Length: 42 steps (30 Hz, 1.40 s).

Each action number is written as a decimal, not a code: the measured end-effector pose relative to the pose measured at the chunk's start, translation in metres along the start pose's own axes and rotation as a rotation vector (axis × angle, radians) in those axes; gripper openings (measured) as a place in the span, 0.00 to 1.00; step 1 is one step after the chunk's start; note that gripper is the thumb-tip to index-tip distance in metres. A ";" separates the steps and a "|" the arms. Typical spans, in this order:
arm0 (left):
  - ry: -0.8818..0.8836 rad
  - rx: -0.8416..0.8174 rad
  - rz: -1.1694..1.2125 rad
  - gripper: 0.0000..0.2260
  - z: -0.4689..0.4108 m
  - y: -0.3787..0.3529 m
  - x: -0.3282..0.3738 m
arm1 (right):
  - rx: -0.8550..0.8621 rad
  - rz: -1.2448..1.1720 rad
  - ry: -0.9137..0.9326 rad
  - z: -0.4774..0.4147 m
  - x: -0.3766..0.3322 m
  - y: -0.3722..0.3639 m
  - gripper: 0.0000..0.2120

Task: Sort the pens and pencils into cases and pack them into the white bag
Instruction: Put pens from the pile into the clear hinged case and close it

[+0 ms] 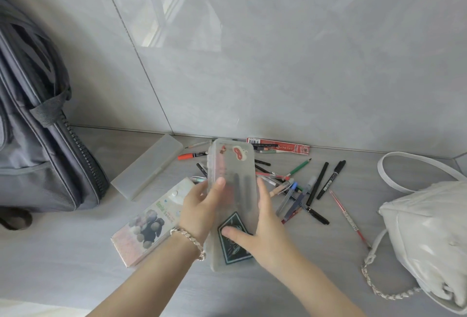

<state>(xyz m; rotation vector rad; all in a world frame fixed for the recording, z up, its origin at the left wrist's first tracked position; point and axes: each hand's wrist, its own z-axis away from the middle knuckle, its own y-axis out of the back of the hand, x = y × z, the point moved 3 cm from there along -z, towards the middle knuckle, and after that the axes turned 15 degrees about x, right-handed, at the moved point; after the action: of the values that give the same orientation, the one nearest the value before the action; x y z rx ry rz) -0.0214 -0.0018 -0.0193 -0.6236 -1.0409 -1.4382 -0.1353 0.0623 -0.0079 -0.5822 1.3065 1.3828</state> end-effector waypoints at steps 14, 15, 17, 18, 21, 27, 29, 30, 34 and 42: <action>0.216 -0.103 0.181 0.36 0.001 0.002 -0.011 | 0.173 0.297 0.288 0.009 -0.014 0.001 0.18; 0.228 -0.095 0.216 0.37 0.002 0.002 -0.010 | 0.155 0.263 0.301 0.010 -0.015 0.000 0.19; 0.245 -0.082 0.255 0.39 0.005 0.002 -0.011 | 0.117 0.199 0.268 0.008 -0.014 -0.002 0.22; 0.254 -0.084 0.276 0.40 0.008 0.001 -0.012 | 0.089 0.205 0.255 0.007 -0.013 -0.004 0.22; 0.274 -0.067 0.252 0.41 0.016 -0.005 -0.021 | 0.058 0.281 0.318 0.009 -0.013 -0.005 0.18; 0.249 0.001 0.122 0.34 0.022 -0.007 -0.028 | 0.065 0.485 0.368 0.014 -0.012 0.002 0.20; 0.260 -0.095 0.208 0.32 0.026 -0.009 -0.023 | 0.135 0.510 0.310 0.007 -0.007 0.013 0.21; 0.271 -0.153 0.256 0.34 0.026 -0.008 -0.019 | 0.169 0.486 0.278 0.002 -0.005 0.021 0.20; 0.340 -0.283 0.356 0.32 0.009 0.006 -0.008 | 0.273 0.045 0.026 -0.013 0.012 0.048 0.10; 0.308 0.044 -0.014 0.31 -0.011 0.007 -0.012 | 0.249 -0.277 -0.127 -0.020 0.041 0.031 0.12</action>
<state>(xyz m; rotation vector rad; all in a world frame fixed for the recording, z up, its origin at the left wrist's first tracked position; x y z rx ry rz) -0.0106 -0.0047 -0.0325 -0.3492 -0.8327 -1.4655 -0.1818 0.0651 -0.0378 -0.4770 1.2220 0.9969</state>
